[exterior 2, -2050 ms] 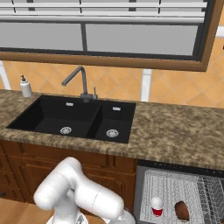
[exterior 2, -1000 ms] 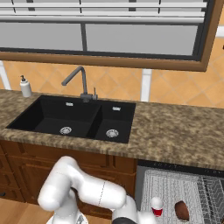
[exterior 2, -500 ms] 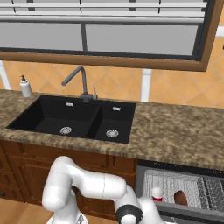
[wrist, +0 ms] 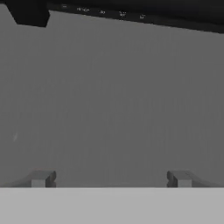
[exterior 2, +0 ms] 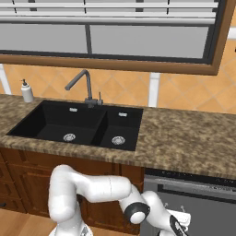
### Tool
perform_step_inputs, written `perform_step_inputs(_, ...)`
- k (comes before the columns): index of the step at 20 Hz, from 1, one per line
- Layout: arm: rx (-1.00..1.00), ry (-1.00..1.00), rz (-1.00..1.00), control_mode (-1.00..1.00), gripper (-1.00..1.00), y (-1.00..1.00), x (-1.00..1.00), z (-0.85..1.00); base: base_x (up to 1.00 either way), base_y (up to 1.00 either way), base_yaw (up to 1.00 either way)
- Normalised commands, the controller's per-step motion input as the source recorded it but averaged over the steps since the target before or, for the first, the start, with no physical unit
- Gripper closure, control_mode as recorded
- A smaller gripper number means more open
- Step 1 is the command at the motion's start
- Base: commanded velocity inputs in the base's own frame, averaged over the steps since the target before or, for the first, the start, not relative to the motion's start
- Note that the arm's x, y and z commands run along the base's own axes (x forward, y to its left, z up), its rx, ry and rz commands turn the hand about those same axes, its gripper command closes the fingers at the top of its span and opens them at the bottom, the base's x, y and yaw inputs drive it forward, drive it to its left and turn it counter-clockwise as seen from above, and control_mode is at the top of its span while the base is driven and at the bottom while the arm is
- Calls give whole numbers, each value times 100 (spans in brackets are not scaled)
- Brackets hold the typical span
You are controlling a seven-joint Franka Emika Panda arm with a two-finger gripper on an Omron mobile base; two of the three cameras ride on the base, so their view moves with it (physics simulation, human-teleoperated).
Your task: Pick up the cup and bowl from the counter, place them in the dishwasher, and close the dishwasher door.
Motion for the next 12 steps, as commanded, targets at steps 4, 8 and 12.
perform_step_inputs(4, 0, 0, 14, -100, -100, -47, 97, -7, 0, 0, 0)
perform_step_inputs(8, 0, 0, 14, -100, -100, -39, 81, -9, 0, 0, 0)
perform_step_inputs(12, 0, 0, 14, -100, -100, -33, 79, -10, 0, 0, 0)
